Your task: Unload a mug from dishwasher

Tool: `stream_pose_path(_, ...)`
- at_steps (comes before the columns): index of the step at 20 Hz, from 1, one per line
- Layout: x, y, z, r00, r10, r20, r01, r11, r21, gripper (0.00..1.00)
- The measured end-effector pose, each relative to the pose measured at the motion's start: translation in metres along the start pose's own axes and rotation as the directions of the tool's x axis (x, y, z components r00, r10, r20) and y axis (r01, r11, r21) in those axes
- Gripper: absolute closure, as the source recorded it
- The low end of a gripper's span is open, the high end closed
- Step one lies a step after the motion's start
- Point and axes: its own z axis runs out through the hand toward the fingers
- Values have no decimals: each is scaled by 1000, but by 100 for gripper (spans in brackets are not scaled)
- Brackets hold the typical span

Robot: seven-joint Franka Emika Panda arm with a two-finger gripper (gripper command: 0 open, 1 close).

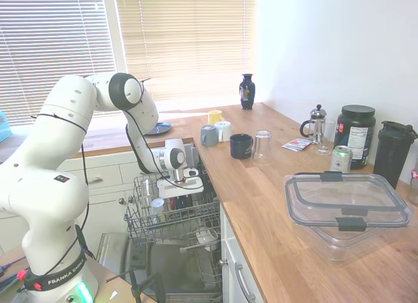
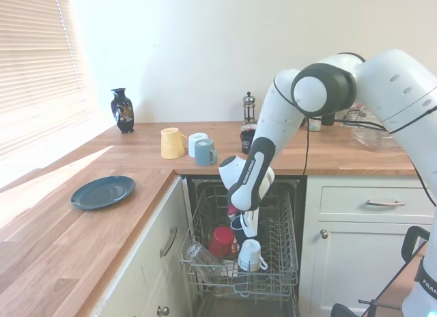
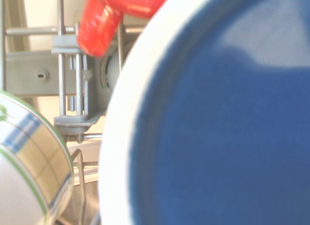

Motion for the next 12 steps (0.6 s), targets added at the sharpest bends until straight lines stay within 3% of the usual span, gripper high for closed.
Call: stream_pose_path(12,-20,3,-53,995,20,-94,-21,1000,-11,100)
